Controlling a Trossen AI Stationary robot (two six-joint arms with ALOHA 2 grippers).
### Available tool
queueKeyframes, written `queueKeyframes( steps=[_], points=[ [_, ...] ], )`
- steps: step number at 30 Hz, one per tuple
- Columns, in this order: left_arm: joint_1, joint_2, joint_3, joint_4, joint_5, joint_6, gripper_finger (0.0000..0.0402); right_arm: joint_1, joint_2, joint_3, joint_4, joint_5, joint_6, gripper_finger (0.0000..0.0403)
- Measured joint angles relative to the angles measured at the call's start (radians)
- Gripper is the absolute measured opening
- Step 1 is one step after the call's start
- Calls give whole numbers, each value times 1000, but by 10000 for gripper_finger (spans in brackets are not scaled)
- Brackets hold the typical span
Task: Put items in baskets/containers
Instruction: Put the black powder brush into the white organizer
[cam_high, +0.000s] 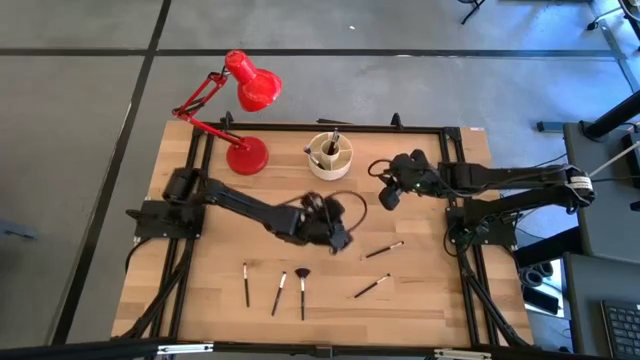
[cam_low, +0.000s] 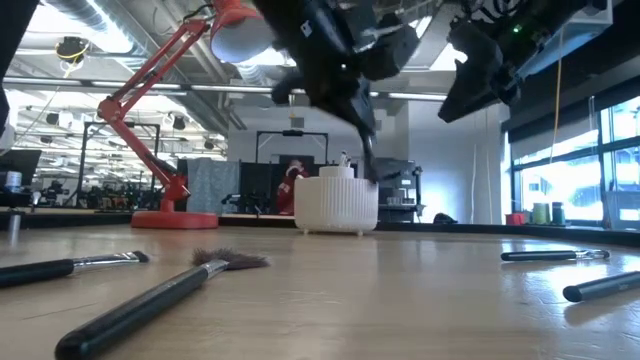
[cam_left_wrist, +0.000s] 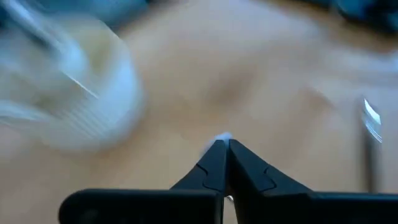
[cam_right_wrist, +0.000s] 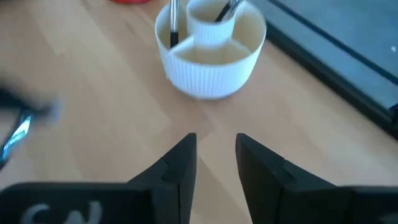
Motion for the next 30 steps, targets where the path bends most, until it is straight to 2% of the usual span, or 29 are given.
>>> queueKeyframes(
  steps=[5,8,15,19,25,30],
  points=[
    [56,-66,0,52,-236,123,7,37,0,-4,-74,1,65,112],
    [101,-76,0,152,-290,229,7,66,0,-4,-108,18,100,112],
    [243,-68,0,410,-287,523,7,151,-1,-17,-167,129,194,112],
    [339,-67,1,511,-238,650,7,195,-1,-42,-207,131,259,112],
    [442,-66,-12,504,-213,682,7,237,-2,-58,-219,132,328,112],
    [435,-65,-38,460,-221,613,8,267,-2,-71,-220,132,341,112]
  ],
)
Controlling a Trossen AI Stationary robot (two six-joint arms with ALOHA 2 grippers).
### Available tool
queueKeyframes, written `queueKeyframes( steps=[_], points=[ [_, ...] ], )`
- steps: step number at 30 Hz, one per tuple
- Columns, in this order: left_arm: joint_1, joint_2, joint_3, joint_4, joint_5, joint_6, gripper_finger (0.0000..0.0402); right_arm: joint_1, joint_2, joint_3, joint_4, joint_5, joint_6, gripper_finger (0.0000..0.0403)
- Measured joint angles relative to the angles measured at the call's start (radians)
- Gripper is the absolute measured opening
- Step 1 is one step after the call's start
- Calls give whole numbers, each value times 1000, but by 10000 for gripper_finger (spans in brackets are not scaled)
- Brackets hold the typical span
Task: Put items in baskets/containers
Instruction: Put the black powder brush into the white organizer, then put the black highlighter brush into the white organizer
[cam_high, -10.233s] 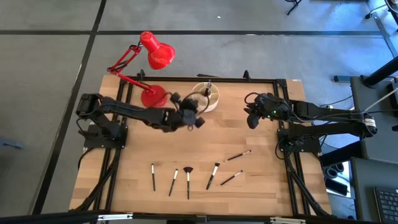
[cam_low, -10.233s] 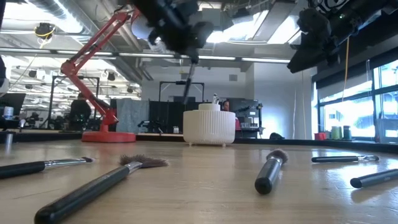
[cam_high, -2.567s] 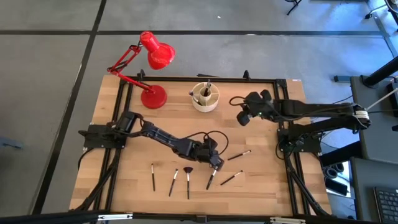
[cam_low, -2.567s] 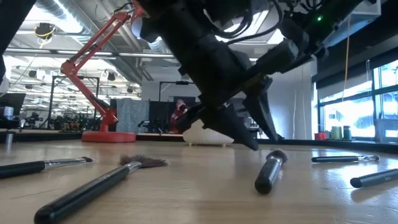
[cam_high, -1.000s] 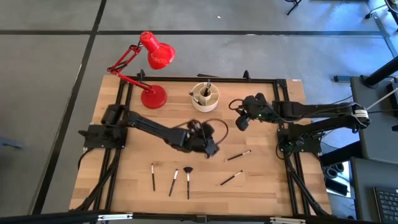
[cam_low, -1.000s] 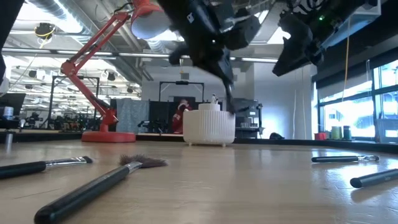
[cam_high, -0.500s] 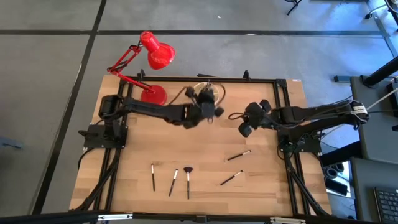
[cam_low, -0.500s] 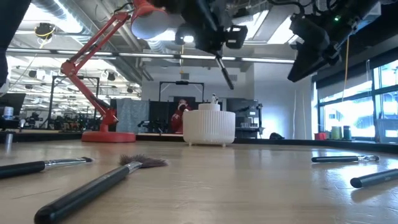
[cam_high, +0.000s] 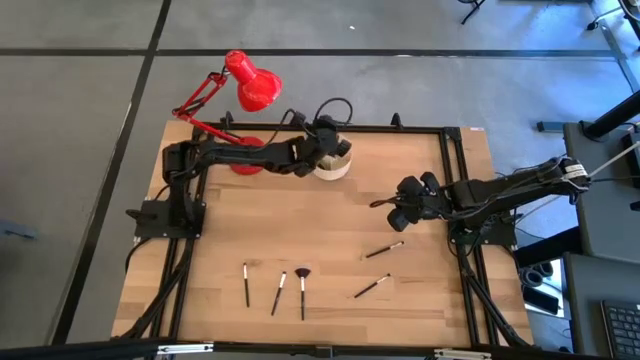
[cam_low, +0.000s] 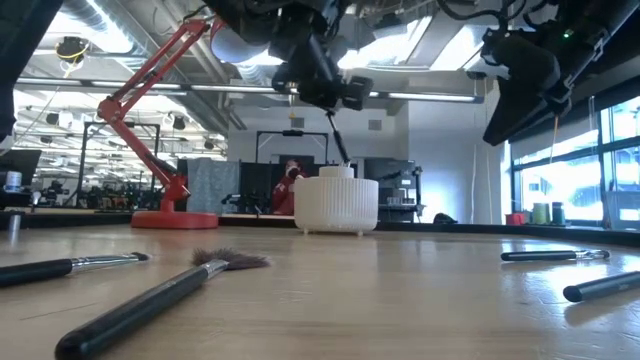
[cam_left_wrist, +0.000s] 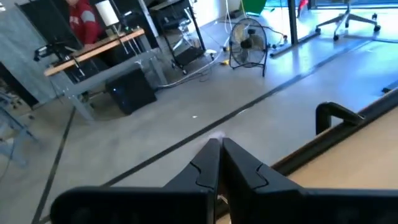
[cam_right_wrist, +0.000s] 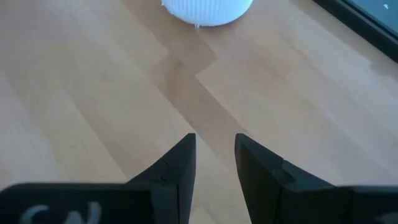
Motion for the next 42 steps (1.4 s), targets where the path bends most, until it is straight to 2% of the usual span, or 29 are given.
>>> queueKeyframes(
  steps=[3,8,13,15,21,26,37,40,42],
  points=[
    [-27,0,-1,-44,-89,-56,8,5,0,0,1,0,0,112],
    [-61,0,-1,-164,-236,-231,8,5,0,0,1,0,0,112],
    [-68,27,-2,-359,-246,-495,8,5,0,0,2,0,1,112],
    [-67,43,-2,-388,-247,-556,8,5,0,0,2,0,3,112],
    [-63,53,-2,-407,-238,-569,12,5,0,0,5,0,2,112],
    [-63,48,-2,-409,-240,-543,31,5,0,0,6,0,0,112],
    [-107,47,-1,-506,-116,-528,98,5,0,0,5,0,0,112],
    [-129,30,-1,-583,31,-451,110,5,0,0,4,-7,-1,112],
    [-150,12,0,-643,218,-392,113,5,0,0,2,-8,-1,112]
  ],
)
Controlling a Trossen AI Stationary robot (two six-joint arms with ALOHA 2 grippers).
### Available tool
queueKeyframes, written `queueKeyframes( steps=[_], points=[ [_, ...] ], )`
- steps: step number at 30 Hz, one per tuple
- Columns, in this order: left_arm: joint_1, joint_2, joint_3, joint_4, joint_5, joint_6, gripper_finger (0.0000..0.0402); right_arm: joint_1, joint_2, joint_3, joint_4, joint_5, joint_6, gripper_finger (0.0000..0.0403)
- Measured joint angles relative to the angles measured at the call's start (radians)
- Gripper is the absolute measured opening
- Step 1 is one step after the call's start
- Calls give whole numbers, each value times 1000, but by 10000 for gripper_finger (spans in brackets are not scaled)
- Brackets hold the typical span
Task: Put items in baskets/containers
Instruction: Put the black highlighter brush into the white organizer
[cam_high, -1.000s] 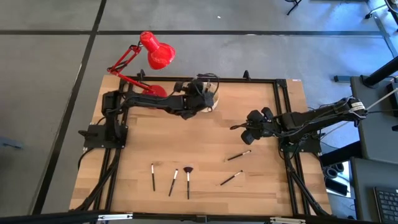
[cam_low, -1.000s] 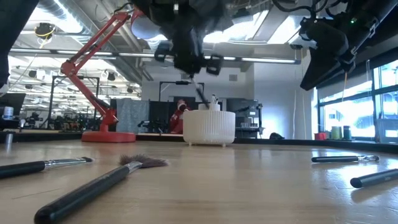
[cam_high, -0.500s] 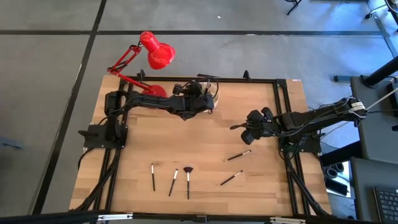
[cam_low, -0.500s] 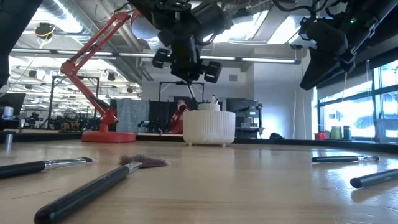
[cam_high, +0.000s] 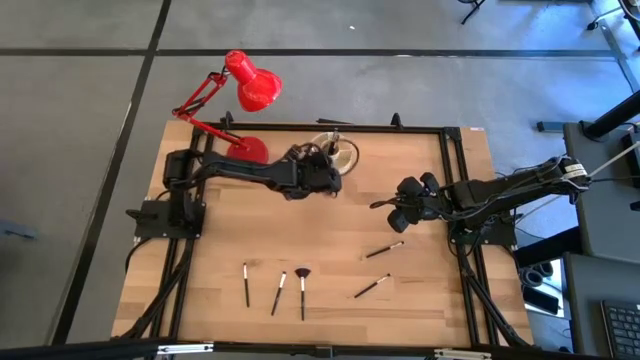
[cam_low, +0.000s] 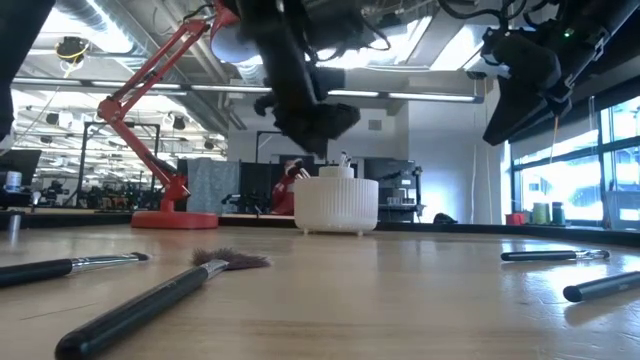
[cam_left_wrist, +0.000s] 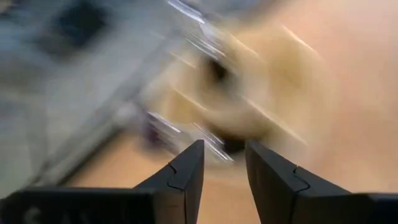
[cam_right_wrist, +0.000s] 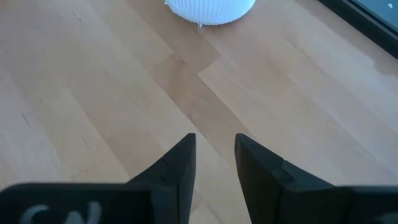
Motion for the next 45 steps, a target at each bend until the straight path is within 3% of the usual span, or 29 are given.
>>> queueKeyframes(
  steps=[4,7,11,16,23,31,35,39,45],
  points=[
    [-51,-25,0,-136,490,-84,116,0,0,0,-1,0,0,112],
    [-110,-33,0,-152,691,-275,114,0,0,0,1,0,7,112],
    [-239,-12,1,-170,688,-414,108,0,0,0,4,-8,44,112],
    [-377,42,-1,-229,666,-743,114,0,0,0,5,-46,56,112],
    [-445,115,-1,-202,696,-1045,149,0,0,0,25,-46,55,112],
    [-469,180,5,-184,737,-1091,196,0,0,0,29,-46,36,112],
    [-459,194,5,-186,758,-1058,198,0,0,0,30,-46,30,112],
    [-441,196,3,-194,799,-1025,159,0,0,0,30,-45,29,112],
    [-420,202,40,-251,806,-932,59,0,0,0,29,-45,25,112]
  ],
)
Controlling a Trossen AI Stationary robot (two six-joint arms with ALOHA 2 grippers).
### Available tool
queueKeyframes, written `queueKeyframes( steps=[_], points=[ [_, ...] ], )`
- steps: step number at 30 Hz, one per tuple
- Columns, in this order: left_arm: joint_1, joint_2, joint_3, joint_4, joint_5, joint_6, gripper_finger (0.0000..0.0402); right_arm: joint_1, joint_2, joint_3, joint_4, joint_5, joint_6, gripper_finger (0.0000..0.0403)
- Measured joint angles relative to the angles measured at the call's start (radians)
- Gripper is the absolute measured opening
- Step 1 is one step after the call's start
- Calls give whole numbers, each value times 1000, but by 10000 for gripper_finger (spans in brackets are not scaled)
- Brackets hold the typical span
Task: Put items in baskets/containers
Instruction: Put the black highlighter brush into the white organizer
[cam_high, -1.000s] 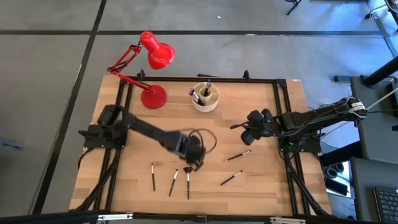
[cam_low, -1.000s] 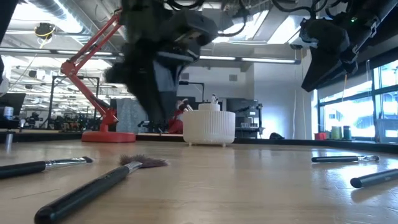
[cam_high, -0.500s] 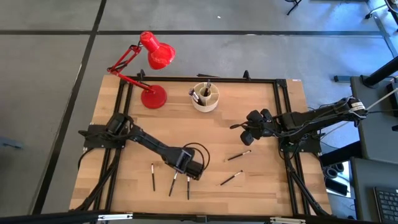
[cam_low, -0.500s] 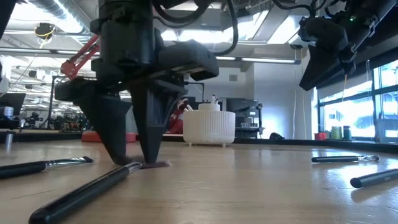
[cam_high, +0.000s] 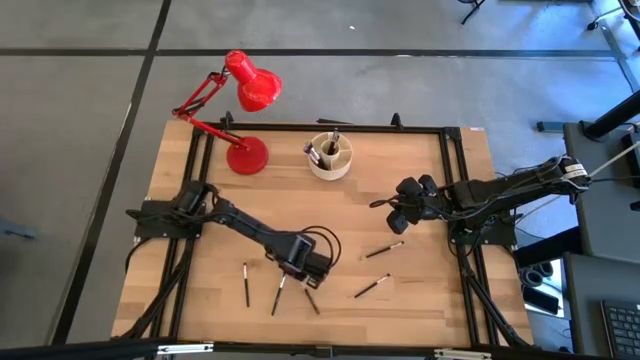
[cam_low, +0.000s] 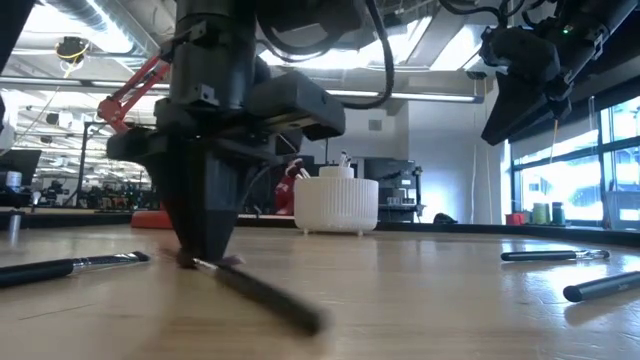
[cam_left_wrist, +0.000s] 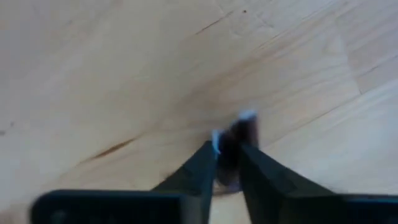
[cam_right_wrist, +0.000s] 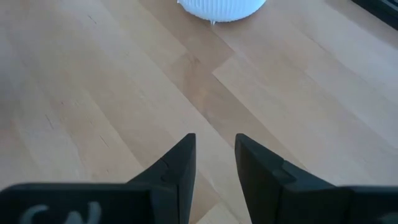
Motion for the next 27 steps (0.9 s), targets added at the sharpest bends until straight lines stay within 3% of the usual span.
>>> queueKeyframes(
  steps=[3,5,9,27],
  points=[
    [14,3,20,5,-32,63,15,0,0,0,0,0,-3,112],
    [26,8,39,30,-100,117,7,0,0,0,0,0,-4,112],
    [46,11,81,17,-198,223,12,0,0,0,-1,0,-3,112],
    [75,5,307,-41,-419,489,9,0,0,0,-9,1,-22,112]
  ],
)
